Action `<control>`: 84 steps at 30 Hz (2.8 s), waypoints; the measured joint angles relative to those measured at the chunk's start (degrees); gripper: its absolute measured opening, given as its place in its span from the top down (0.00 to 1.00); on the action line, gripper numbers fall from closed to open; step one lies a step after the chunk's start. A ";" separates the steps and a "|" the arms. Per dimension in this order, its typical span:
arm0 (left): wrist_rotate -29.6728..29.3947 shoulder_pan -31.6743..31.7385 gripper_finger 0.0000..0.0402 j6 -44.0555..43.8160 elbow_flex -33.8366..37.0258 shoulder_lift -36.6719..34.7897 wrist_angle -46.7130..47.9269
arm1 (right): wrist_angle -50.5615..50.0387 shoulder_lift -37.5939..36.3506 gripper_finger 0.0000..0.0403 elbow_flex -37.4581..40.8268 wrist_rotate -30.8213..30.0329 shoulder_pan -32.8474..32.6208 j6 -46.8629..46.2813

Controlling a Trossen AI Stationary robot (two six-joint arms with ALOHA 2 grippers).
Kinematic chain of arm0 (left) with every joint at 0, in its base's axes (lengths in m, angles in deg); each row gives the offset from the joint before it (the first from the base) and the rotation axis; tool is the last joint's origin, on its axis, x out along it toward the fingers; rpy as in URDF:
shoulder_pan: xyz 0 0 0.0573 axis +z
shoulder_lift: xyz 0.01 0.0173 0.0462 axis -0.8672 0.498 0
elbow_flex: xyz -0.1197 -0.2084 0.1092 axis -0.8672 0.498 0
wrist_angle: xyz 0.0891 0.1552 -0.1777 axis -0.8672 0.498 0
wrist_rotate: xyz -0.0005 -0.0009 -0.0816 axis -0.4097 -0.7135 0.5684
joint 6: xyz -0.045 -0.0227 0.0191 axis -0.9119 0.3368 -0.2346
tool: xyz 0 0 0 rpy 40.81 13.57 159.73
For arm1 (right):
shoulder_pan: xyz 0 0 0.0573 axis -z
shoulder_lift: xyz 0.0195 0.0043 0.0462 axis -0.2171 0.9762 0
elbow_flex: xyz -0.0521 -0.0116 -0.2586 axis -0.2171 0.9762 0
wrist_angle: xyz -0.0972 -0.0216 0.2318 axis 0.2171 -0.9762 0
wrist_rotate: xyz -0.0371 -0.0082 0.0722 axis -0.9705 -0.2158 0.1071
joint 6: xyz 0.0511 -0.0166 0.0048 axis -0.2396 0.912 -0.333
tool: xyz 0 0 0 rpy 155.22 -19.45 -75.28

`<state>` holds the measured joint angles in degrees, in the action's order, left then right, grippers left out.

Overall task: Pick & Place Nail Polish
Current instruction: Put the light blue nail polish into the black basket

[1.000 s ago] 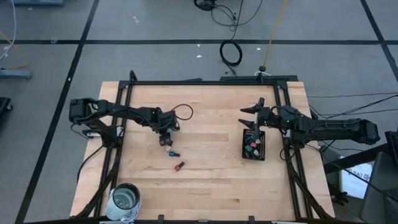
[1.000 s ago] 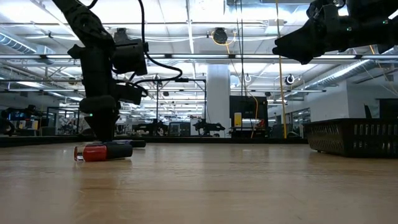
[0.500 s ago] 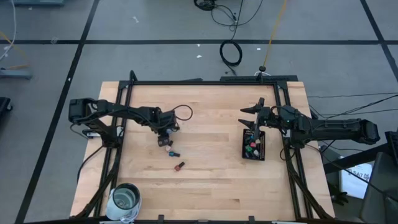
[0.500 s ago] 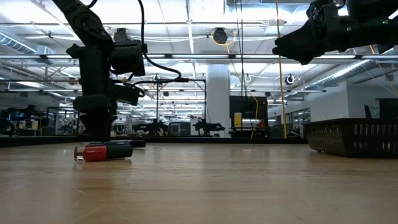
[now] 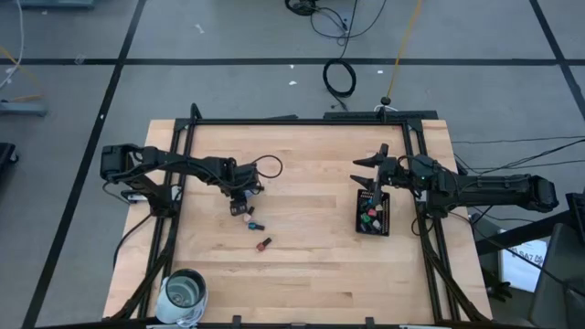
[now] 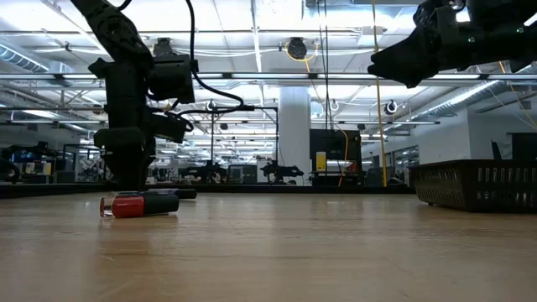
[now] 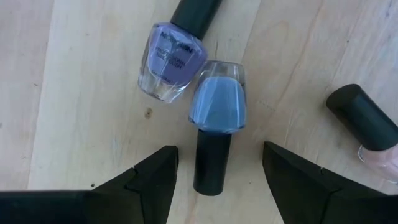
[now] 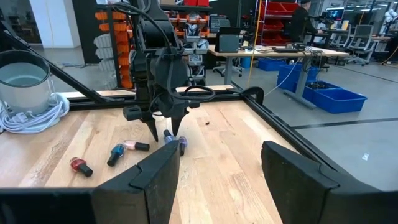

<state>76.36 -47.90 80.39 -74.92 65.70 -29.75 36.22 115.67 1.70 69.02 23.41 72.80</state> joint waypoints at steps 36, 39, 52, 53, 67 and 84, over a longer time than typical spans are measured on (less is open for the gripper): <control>-2.60 0.45 0.91 7.91 0.09 0.02 -4.69 | 0.08 -0.01 0.47 0.00 0.00 0.02 -0.87; -4.72 -0.08 0.91 9.55 0.26 0.10 -8.11 | 0.08 -0.01 0.47 -0.01 0.00 0.00 -0.87; -2.08 -2.75 0.90 9.93 0.64 -2.16 -20.72 | -1.37 0.08 0.47 -0.04 0.00 -0.07 -3.41; -1.03 -2.98 0.90 9.96 0.56 -2.23 -23.15 | -1.56 0.10 0.47 -0.04 0.00 -0.07 -3.41; 16.42 -1.62 0.91 -6.36 0.28 -2.38 -59.25 | -1.59 6.72 0.47 -0.07 -3.42 -0.07 -0.34; 30.60 0.55 0.91 -17.88 -0.66 -1.25 -60.33 | 21.98 35.36 0.47 -0.33 -4.56 -0.39 19.21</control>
<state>106.96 -47.36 62.50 -75.58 64.44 -90.08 58.21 151.03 1.38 64.47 23.02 92.01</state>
